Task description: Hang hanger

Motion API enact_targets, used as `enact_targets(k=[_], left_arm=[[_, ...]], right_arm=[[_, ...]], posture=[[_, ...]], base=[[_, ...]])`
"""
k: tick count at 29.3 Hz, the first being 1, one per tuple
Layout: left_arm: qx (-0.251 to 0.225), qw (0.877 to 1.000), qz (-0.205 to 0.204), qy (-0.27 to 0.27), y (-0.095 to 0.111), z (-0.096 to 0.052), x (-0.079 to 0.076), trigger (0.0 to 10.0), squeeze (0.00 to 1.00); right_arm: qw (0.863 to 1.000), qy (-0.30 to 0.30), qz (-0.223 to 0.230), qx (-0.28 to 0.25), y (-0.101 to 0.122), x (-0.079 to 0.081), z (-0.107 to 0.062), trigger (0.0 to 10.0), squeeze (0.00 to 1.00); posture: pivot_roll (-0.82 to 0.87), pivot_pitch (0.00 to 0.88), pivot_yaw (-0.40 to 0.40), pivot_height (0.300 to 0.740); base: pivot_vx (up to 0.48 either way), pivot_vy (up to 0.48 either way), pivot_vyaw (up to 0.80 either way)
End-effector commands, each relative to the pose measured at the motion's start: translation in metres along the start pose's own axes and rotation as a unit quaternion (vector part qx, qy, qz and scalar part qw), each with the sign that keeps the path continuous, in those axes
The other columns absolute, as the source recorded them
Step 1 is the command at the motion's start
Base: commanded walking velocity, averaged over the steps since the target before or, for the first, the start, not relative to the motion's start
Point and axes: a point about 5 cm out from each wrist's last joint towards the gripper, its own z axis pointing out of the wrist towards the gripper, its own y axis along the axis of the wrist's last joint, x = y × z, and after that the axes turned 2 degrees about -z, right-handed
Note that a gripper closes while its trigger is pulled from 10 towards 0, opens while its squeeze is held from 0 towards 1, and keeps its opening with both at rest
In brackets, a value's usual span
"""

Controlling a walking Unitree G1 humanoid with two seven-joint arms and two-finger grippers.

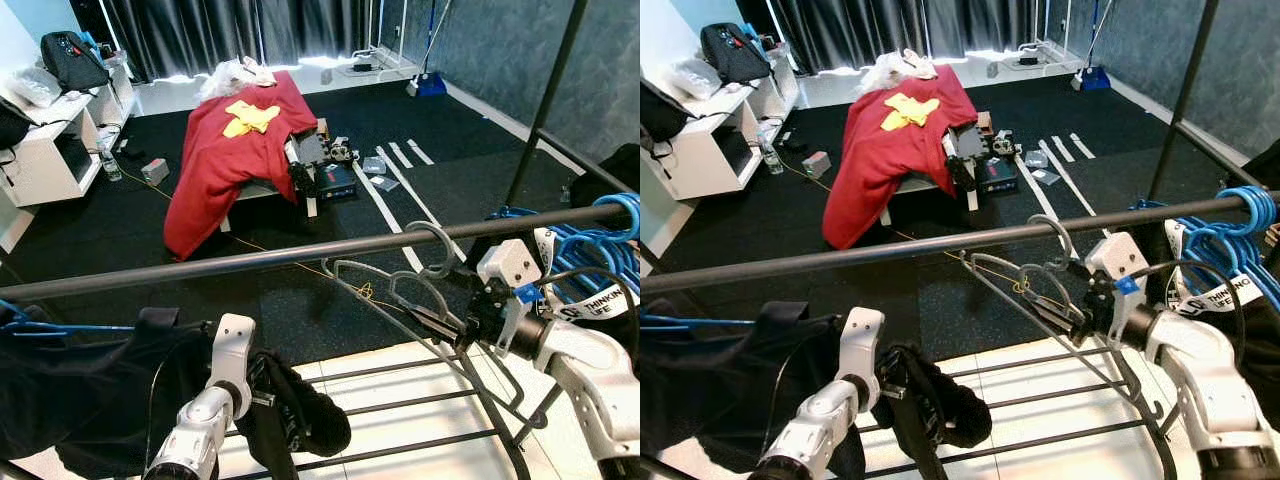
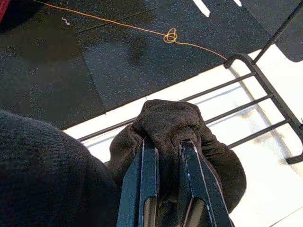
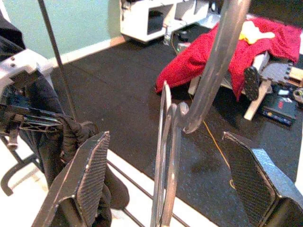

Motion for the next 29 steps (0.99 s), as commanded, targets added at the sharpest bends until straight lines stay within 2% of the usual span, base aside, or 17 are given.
enact_targets(k=[1,2,3,5,6,7,9,10,11,22,23,24,25,29], left_arm=[[-0.017,1.0,0.007,0.006,0.006,-0.002,0.004,10.0,0.0],[-0.017,1.0,0.007,0.006,0.006,-0.002,0.004,10.0,0.0],[-0.016,1.0,0.009,0.006,0.005,-0.002,0.004,10.0,0.0],[-0.016,1.0,0.009,0.006,0.005,-0.002,0.004,10.0,0.0],[-0.015,1.0,0.01,0.006,0.005,-0.002,0.004,10.0,0.0],[-0.014,1.0,0.01,0.007,0.004,-0.002,0.004,10.0,0.0],[-0.014,1.0,0.01,0.007,0.004,-0.002,0.004,10.0,0.0],[-0.013,1.0,0.011,0.007,0.004,-0.003,0.004,10.0,0.0],[-0.012,1.0,0.01,0.006,0.003,-0.003,0.004,10.0,0.0],[-0.01,1.0,0.012,0.005,0.003,-0.003,0.004,10.0,0.0],[-0.009,1.0,0.012,0.005,0.003,-0.003,0.005,10.0,0.0],[-0.009,1.0,0.012,0.005,0.003,-0.003,0.005,10.0,0.0],[-0.009,1.0,0.013,0.005,0.003,-0.003,0.005,10.0,0.0],[-0.007,1.0,0.013,0.004,0.002,-0.003,0.004,10.0,0.0]], right_arm=[[1.0,0.01,0.006,0.019,-0.003,-0.001,0.004,4.5,0.0],[1.0,0.01,0.006,0.019,-0.003,-0.001,0.004,4.5,0.0],[1.0,0.01,0.011,0.025,-0.002,-0.003,0.008,0.7,0.0],[1.0,0.01,0.011,0.025,-0.002,-0.003,0.008,0.7,0.0],[0.999,0.015,0.013,0.036,-0.002,-0.004,0.01,0.4,0.0],[0.999,0.018,0.012,0.05,-0.002,-0.005,0.012,4.2,0.0],[0.999,0.018,0.012,0.05,-0.002,-0.005,0.012,4.2,0.0],[0.998,0.018,0.008,0.063,-0.001,-0.007,0.014,10.0,0.0],[0.996,0.014,0.002,0.084,0.002,-0.011,0.017,10.0,0.0],[0.993,-0.003,-0.004,0.117,0.005,-0.018,0.022,10.0,0.0],[0.992,-0.008,-0.001,0.125,0.005,-0.02,0.022,5.3,0.0],[0.992,-0.008,-0.001,0.125,0.005,-0.02,0.022,5.3,0.0],[0.991,-0.012,0.001,0.131,0.005,-0.021,0.022,0.0,0.0],[0.99,-0.016,0.002,0.14,0.006,-0.022,0.022,0.0,0.0]], posture=[[-0.05,0.042,0.065,0.74],[-0.05,0.042,0.065,0.74],[-0.05,0.04,0.062,0.74],[-0.05,0.04,0.062,0.74],[-0.05,0.038,0.059,0.74],[-0.05,0.038,0.058,0.74],[-0.05,0.038,0.058,0.74],[-0.05,0.039,0.057,0.74],[-0.05,0.038,0.056,0.74],[-0.05,0.035,0.054,0.74],[-0.05,0.038,0.054,0.74],[-0.05,0.038,0.054,0.74],[-0.05,0.037,0.054,0.74],[-0.05,0.034,0.054,0.74]], base=[[0.0,0.0,0.0],[0.0,0.0,0.0],[0.0,0.0,0.0],[0.0,0.0,0.0],[0.0,0.0,0.0],[0.0,0.0,0.0],[0.0,0.0,0.0],[0.0,0.0,0.0],[0.0,0.0,0.0],[0.0,0.0,0.0],[0.0,0.0,0.0],[0.0,0.0,0.0],[0.0,0.0,0.0],[0.0,0.0,0.0]])
